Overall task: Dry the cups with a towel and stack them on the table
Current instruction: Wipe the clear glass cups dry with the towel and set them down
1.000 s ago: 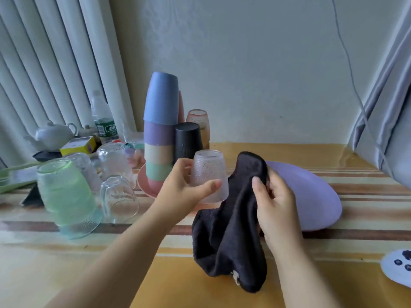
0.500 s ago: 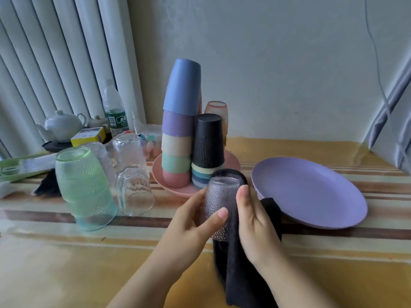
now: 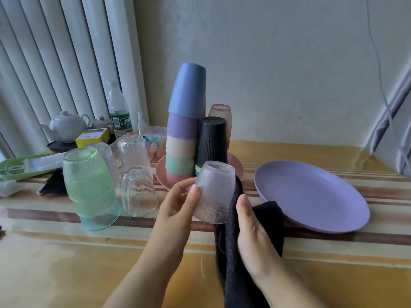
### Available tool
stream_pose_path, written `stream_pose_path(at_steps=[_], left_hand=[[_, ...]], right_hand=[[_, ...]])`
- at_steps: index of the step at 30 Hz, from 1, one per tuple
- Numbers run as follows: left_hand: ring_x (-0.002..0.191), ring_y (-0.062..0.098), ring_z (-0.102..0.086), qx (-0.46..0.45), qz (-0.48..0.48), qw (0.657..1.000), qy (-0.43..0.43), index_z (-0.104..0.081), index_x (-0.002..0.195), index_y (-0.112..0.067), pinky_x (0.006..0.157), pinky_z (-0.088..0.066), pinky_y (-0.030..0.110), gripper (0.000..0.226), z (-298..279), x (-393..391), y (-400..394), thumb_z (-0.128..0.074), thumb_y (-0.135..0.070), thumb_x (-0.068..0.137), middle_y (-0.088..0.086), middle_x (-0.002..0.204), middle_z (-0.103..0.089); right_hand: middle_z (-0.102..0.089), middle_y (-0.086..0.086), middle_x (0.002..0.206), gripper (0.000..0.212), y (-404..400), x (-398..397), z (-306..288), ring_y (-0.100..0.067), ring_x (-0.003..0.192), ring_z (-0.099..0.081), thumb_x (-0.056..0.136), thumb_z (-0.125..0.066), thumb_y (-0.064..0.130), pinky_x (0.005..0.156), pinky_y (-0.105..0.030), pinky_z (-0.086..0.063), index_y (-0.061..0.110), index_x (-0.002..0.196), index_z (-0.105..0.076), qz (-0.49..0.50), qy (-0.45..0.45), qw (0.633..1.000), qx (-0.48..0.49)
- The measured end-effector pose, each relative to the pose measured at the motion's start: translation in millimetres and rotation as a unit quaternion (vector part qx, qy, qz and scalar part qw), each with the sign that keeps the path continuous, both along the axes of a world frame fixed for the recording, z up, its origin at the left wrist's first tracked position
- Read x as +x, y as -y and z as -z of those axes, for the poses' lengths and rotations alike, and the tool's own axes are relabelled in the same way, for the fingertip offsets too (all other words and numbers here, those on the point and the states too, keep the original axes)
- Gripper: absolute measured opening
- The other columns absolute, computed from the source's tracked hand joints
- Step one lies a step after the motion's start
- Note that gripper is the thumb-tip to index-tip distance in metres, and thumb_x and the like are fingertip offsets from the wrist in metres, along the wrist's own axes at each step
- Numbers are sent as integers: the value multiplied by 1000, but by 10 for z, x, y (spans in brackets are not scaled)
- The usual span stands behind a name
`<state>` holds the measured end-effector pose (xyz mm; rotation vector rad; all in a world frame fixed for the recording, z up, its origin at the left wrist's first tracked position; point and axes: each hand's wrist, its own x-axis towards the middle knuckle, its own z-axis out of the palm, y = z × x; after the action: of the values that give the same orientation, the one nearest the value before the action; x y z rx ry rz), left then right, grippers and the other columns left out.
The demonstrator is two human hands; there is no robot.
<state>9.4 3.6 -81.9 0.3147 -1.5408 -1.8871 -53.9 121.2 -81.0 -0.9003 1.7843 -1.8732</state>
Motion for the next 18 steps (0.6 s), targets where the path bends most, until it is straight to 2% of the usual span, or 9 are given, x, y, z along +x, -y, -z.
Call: stream_pose_path(at_steps=[3, 5, 6, 8, 10, 13, 16, 17, 18], left_hand=[[85, 6, -63, -79, -88, 993, -2, -61, 102, -29, 76, -47, 21, 25, -10, 0, -36, -50, -46, 89, -8, 91, -71], [91, -8, -62, -138, -84, 987, 14, -58, 107, -34, 76, -45, 11, 24, -26, 16, -68, -56, -52, 91, -24, 98, -68], [93, -11, -61, -158, -69, 985, 20, -55, 111, -36, 75, -45, 7, 34, -27, 24, -81, -60, -53, 81, -30, 101, -66], [93, -10, -62, -177, -36, 983, 34, -52, 115, -37, 72, -46, 5, 50, 5, 16, -75, -64, -53, 69, -31, 102, -66], [98, -4, -64, -178, -6, 983, 35, -53, 119, -34, 78, -49, 10, 51, 22, 15, -70, -67, -49, 73, -23, 106, -69], [112, 3, -62, -185, 64, 980, 48, -54, 126, -26, 90, -48, 18, 51, 39, 14, -80, -66, -43, 80, -14, 118, -68], [112, 1, -62, -162, 143, 974, 62, -55, 124, -23, 87, -45, 11, 41, 27, 33, -135, -61, -27, 84, -14, 119, -68], [111, 1, -62, -144, 159, 975, 62, -56, 124, -21, 86, -46, 10, 41, 19, 44, -146, -60, -27, 84, -13, 118, -69], [111, 2, -63, -124, 168, 976, 61, -57, 124, -21, 87, -46, 12, 42, 20, 51, -143, -61, -31, 83, -11, 117, -70]], right_hand=[[-29, 29, 145, 54, 22, 10, 6, 22, 129, -23, 94, -27, 48, 101, 2, -20, 30, 145, -25, -3, -37, 999, -12], [-22, 30, 147, 49, 52, 35, 17, 23, 131, -17, 97, -30, 41, 99, 4, -18, 34, 144, -17, -12, -69, 997, -13], [-21, 30, 147, 49, 63, 44, 30, 21, 132, -17, 97, -30, 39, 100, 4, -18, 36, 143, -16, -13, -82, 996, -15], [-21, 27, 149, 51, 83, 58, 59, 18, 134, -19, 97, -32, 36, 101, 1, -20, 34, 145, -14, -7, -98, 995, -23], [-21, 24, 150, 54, 91, 51, 77, 17, 135, -19, 97, -31, 35, 102, 0, -20, 30, 147, -12, 8, -100, 995, -26], [-30, 28, 142, 53, 20, -10, 11, 29, 122, -25, 91, -28, 38, 93, 7, -21, 32, 143, -22, 51, -76, 995, -37], [-44, 39, 111, 28, -83, -94, -85, 39, 94, -37, 94, -28, 38, 78, 11, -27, 44, 118, -42, 103, -26, 994, -39], [-48, 39, 108, 22, -103, -126, -92, 37, 94, -41, 96, -32, 42, 82, 8, -30, 45, 111, -48, 108, 1, 993, -39], [-53, 35, 113, 27, -116, -140, -103, 29, 102, -45, 94, -37, 52, 93, 0, -34, 42, 113, -53, 99, 23, 994, -42]])
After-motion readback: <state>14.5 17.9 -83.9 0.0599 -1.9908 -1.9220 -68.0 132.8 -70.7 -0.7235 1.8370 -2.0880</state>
